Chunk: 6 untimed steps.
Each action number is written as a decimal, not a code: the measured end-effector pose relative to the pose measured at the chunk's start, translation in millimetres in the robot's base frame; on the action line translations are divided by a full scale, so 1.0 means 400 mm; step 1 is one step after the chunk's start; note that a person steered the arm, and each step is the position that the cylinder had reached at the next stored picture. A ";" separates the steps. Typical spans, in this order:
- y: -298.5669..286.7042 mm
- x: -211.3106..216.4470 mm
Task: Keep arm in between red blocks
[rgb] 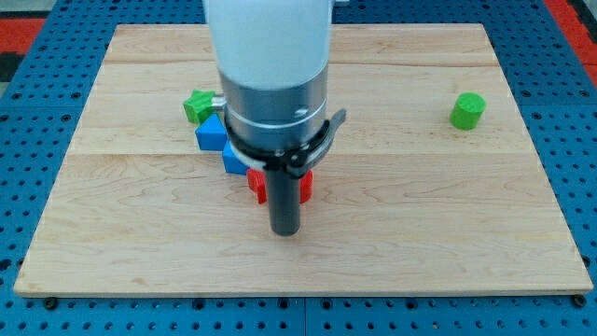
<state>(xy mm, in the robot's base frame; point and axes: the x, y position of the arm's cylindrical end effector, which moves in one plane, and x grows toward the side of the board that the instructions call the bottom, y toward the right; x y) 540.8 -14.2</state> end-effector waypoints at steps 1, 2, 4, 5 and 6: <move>0.002 -0.056; 0.002 -0.114; 0.002 -0.181; 0.002 -0.217; 0.039 -0.082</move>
